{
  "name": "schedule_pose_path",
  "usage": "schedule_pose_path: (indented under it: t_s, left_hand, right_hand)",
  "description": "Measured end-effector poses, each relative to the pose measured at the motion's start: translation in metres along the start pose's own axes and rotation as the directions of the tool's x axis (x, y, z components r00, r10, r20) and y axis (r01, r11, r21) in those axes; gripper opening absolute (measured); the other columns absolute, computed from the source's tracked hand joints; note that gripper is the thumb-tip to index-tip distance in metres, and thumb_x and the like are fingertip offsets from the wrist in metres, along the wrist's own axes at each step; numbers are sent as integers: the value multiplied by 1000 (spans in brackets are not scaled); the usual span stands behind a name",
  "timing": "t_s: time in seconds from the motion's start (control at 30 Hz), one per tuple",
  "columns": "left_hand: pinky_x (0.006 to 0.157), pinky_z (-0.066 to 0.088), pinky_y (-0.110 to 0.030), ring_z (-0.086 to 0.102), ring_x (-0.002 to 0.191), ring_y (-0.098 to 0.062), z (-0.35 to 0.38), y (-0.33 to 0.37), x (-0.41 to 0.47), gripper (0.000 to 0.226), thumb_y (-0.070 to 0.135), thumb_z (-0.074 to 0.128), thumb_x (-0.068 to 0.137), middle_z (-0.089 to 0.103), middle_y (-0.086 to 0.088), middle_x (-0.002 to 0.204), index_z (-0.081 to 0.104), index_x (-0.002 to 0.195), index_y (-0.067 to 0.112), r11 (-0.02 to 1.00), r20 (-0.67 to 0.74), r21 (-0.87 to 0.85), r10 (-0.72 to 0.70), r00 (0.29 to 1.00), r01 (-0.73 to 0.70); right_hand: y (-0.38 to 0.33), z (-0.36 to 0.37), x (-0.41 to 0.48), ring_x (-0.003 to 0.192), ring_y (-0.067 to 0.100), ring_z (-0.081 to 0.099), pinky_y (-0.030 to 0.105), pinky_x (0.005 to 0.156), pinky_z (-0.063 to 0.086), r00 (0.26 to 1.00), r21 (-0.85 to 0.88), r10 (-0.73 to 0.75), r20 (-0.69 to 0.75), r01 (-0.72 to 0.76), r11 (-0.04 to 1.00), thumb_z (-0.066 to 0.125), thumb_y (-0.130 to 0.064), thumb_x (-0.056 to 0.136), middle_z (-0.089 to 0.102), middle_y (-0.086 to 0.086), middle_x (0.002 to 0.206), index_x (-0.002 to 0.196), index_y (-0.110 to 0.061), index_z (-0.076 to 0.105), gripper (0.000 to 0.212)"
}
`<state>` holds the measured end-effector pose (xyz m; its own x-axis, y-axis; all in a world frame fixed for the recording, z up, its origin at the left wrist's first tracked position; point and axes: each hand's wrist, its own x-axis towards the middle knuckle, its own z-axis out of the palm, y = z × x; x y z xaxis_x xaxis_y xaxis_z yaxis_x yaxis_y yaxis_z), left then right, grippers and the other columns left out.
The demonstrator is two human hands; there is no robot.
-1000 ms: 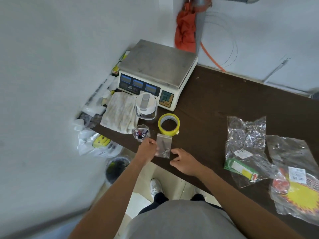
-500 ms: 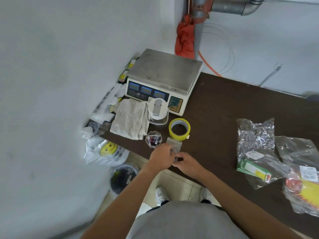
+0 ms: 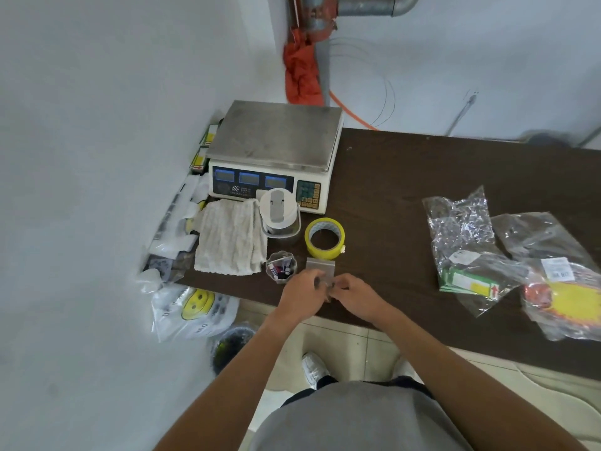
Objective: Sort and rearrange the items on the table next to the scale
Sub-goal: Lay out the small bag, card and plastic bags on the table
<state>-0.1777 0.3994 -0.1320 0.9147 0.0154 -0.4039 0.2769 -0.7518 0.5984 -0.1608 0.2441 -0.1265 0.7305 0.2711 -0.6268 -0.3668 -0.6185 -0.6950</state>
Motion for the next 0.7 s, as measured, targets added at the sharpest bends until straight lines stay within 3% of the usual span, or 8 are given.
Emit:
schedule_pose_path:
  t_s: [0.1, 0.2, 0.3, 0.5, 0.6, 0.7]
  left_hand:
    - [95, 51, -32, 66, 111, -18, 4, 8, 1, 28, 27, 53, 99, 72, -1, 119, 69, 120, 18, 997, -17, -72, -22, 1000, 21]
    - [91, 52, -31, 67, 101, -14, 12, 30, 3, 22, 25, 53, 99, 74, 3, 108, 72, 109, 20, 994, -26, -109, -14, 1000, 11]
    - [85, 50, -26, 67, 98, -12, 28, 55, 6, 20, 23, 53, 99, 74, 5, 102, 73, 102, 21, 992, 15, -129, 0, 1000, 2]
    - [90, 55, -37, 68, 91, -10, 72, 108, 13, 21, 27, 52, 94, 74, 10, 93, 73, 95, 28, 990, 129, -140, 16, 992, 2]
    - [92, 54, -36, 68, 95, -13, 90, 137, 19, 20, 27, 54, 95, 75, 8, 97, 73, 99, 25, 991, 153, -131, 57, 987, -37]
    - [97, 53, -36, 67, 103, -15, 104, 165, 31, 22, 31, 59, 95, 72, 4, 108, 70, 111, 21, 987, 171, -162, 11, 985, 17]
  right_hand:
    - [9, -10, -2, 116, 20, 58, 33, 97, 45, 998, 36, 52, -21, -51, 998, 58, -33, 95, 63, 4, 126, 136, -13, 52, 46]
    - [26, -27, -6, 111, 22, 62, 40, 100, 48, 992, 113, 100, -75, -91, 989, 57, -30, 95, 66, 4, 118, 146, -14, 44, 55]
    - [44, -45, -17, 92, 17, 67, 37, 91, 52, 981, 156, 114, -160, -89, 984, 56, -25, 96, 67, -3, 95, 151, -13, 35, 59]
    - [87, -81, -45, 74, 5, 63, 22, 71, 42, 964, 146, 163, -209, -134, 980, 56, -25, 97, 68, -4, 87, 149, -14, 35, 57]
    - [108, -98, -52, 93, 18, 67, 31, 88, 48, 959, 123, 191, -208, -168, 978, 57, -27, 95, 70, -5, 88, 147, -16, 39, 56]
    - [126, -112, -57, 108, 26, 66, 39, 100, 47, 963, 83, 184, -196, -171, 982, 57, -29, 93, 70, 3, 113, 139, -16, 49, 48]
